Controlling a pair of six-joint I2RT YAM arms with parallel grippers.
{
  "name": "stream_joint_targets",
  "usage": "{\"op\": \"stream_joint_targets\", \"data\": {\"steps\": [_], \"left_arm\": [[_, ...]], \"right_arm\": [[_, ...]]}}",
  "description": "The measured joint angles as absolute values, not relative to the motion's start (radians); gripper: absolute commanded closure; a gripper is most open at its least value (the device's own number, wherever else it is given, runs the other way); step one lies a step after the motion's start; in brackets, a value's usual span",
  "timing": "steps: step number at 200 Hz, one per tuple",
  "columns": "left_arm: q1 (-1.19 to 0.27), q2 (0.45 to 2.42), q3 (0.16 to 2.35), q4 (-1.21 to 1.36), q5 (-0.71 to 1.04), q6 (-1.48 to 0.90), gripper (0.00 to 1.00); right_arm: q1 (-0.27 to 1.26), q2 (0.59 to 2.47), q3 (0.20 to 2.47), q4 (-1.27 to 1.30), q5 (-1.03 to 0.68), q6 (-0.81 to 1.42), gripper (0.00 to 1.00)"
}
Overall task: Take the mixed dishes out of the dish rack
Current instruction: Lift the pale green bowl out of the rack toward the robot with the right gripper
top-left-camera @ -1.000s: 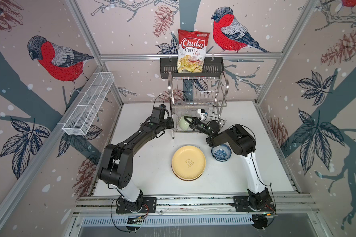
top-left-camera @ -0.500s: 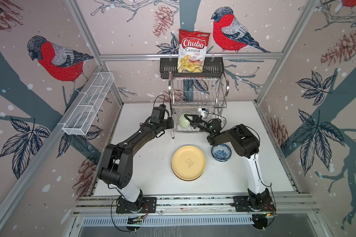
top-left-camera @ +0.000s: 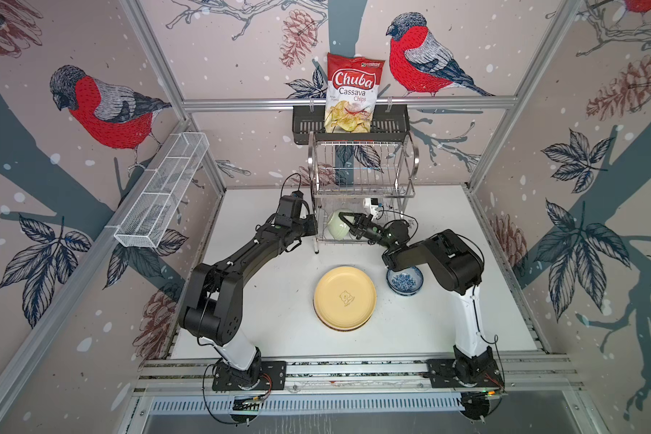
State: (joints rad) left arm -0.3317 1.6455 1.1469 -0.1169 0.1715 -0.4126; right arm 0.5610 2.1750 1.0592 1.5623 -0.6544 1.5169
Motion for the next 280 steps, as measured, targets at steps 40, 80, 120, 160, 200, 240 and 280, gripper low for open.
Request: {"op": "stream_joint_targets", "data": {"steps": [40,80,120,160,200,240,280], "left_arm": [[-0.332,1.645,1.147,-0.117,0.163,-0.412,1.00],[-0.332,1.642,1.147,-0.118,0.159,-0.412,1.00],[-0.333,1.635,1.147,-0.123,0.152,-0.411,0.97],[-0.333,1.631,1.147,-0.134,0.149,-0.411,0.93],[-0.333,1.631,1.147,-0.136,0.149,-0.412,0.82],[-0.333,1.631,1.141,-0.150,0.135,-0.438,0.62],[-0.334,1.631,1.133,-0.174,0.126,-0.447,0.41]], "right_arm": [[0.564,2.118,1.005,1.562,-0.656,1.514,1.00],[0.575,2.042,0.922,1.562,-0.660,1.488,1.00],[0.599,1.893,0.803,1.538,-0.657,1.409,1.00],[0.642,1.664,0.709,1.292,-0.623,1.224,1.00],[0.739,1.405,0.731,0.797,-0.486,0.934,1.00],[0.789,1.229,0.710,0.420,-0.326,0.761,1.00],[0.837,1.105,0.695,0.150,-0.201,0.683,1.00]]}}
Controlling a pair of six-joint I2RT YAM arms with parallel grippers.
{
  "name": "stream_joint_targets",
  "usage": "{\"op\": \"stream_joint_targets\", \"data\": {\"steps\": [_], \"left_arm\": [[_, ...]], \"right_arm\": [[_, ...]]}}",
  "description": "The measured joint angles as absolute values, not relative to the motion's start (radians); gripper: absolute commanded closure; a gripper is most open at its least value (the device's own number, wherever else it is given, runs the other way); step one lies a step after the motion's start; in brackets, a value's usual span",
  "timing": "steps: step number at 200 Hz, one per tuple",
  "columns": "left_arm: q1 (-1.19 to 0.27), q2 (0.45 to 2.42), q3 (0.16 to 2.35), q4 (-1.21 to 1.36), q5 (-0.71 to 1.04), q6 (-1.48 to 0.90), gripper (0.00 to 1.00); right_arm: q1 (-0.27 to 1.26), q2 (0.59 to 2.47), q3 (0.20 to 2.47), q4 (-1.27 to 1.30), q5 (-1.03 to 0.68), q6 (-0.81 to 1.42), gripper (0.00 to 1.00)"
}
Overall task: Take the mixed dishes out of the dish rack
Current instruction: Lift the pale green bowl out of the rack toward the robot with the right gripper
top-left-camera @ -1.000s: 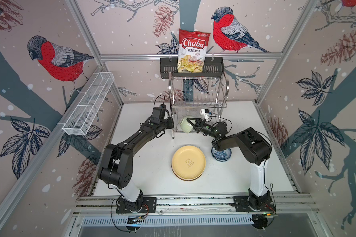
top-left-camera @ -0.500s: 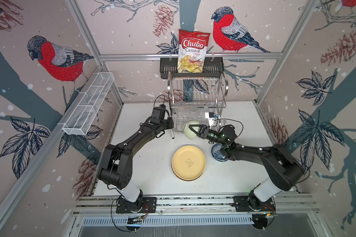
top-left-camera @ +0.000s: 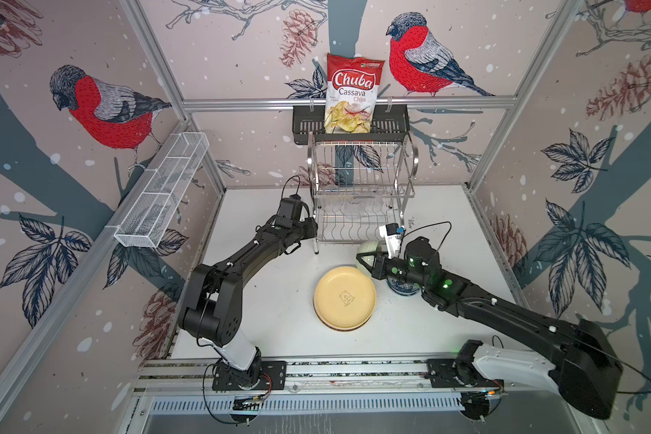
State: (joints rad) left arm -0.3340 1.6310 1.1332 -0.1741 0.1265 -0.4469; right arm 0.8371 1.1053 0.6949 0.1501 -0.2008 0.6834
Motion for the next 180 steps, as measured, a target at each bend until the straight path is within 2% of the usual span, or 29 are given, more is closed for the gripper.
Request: {"op": "stream_joint_targets", "data": {"steps": [14,40,127,180], "left_arm": [[-0.340,1.631,1.133,-0.181,0.111,-0.448,0.29],[-0.370,1.631,1.154,-0.230,0.080,-0.463,0.20],[-0.439,1.547,1.151,-0.372,0.001,-0.464,0.15],[-0.450,1.468,1.170,-0.452,-0.022,-0.458,0.16]], "right_arm": [[0.846,1.073,0.696,0.078,-0.163,0.662,1.00],[0.850,1.046,0.722,-0.048,-0.103,0.622,1.00],[0.887,1.089,0.839,-0.302,0.047,0.463,1.00],[0.940,1.216,0.935,-0.391,0.145,0.365,1.00]]}}
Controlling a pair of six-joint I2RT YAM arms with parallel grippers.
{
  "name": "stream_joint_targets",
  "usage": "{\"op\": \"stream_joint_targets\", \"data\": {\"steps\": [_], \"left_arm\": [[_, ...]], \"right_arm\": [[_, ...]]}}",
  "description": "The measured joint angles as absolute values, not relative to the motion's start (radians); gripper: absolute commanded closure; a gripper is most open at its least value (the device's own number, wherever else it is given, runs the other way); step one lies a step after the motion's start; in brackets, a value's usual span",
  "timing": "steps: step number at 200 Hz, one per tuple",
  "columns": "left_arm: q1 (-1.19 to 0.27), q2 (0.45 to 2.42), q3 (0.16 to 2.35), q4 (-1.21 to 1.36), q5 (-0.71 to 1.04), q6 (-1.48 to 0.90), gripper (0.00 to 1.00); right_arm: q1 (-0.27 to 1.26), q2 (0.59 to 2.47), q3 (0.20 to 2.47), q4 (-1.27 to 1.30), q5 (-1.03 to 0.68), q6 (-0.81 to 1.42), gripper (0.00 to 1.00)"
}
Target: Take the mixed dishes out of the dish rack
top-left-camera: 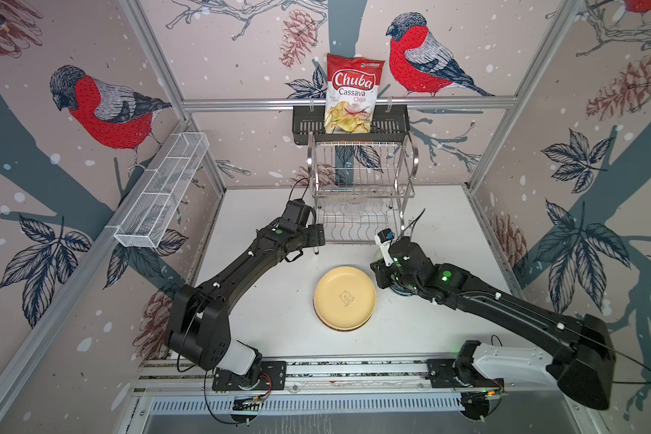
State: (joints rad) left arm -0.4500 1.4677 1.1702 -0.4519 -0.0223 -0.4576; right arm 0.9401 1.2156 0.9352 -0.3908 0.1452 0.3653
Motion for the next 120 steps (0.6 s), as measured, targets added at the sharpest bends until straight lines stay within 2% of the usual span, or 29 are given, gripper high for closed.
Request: {"op": "stream_joint_targets", "data": {"steps": [69,120], "left_arm": [[-0.473,1.300,1.196,-0.596,-0.001,-0.442,0.13],[-0.474,1.261,1.285,-0.719,0.063,-0.411,0.11]], "right_arm": [[1.114,1.337,1.074,-0.536,0.329,0.215,1.00],[1.232,1.385,1.161,-0.663,0.431,0.125,1.00]]}}
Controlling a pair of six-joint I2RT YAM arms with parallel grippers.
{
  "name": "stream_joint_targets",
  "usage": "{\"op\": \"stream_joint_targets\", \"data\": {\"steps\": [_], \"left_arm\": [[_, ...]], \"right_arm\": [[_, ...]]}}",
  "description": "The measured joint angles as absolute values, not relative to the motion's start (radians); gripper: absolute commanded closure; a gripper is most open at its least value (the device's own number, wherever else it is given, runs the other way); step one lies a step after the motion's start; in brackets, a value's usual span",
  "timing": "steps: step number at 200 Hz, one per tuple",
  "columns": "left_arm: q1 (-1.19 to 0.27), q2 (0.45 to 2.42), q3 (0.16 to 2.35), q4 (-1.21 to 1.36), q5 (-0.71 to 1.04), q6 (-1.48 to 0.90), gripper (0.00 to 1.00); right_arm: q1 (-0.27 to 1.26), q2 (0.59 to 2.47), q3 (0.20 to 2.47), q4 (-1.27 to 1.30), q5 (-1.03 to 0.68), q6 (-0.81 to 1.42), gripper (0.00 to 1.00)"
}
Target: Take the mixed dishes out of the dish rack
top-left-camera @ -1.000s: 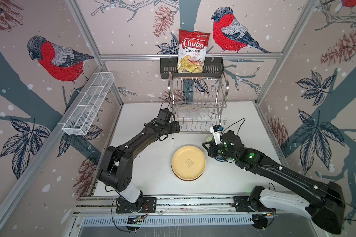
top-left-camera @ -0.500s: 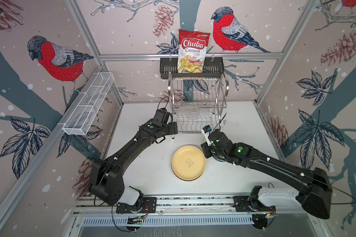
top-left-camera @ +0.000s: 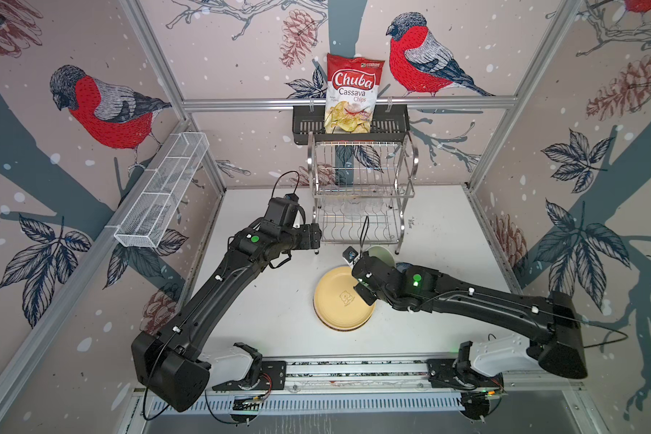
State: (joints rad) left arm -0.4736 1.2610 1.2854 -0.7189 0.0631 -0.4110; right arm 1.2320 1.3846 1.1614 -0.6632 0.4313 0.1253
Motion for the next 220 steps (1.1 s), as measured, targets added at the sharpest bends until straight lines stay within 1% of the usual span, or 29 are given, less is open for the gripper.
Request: {"op": "stream_joint_targets", "data": {"steps": [47,73,100,131,160,193,207,220], "left_arm": [[-0.474,1.314,1.353,-0.760,0.184,-0.388,0.10],[-0.474,1.360,1.378,-0.768,0.264,-0.386,0.09],[-0.484,1.392,1.390,-0.771,0.343,-0.387,0.09],[-0.528,1.407,1.386,-0.778,0.417,-0.386,0.09],[-0.597,1.422,1.386,-0.809,0.450,-0.379,0.13],[-0.646,1.436,1.386,-0.859,0.451,-0.366,0.18],[-0.650,1.437,1.380,-0.873,0.452,-0.366,0.23],[-0.654,1.442,1.371,-0.883,0.448,-0.366,0.33]], "right_arm": [[1.360,1.411,1.246,-0.786,0.439,0.049,1.00],[1.425,1.428,1.294,-0.836,0.399,0.005,1.00],[1.433,1.447,1.340,-0.879,0.338,-0.028,1.00],[1.424,1.466,1.382,-0.917,0.253,-0.056,1.00],[1.382,1.483,1.418,-0.943,0.180,-0.083,1.00],[1.359,1.496,1.443,-0.959,0.166,-0.094,1.00],[1.354,1.501,1.445,-0.959,0.173,-0.099,1.00],[1.354,1.506,1.446,-0.959,0.191,-0.099,1.00]]}}
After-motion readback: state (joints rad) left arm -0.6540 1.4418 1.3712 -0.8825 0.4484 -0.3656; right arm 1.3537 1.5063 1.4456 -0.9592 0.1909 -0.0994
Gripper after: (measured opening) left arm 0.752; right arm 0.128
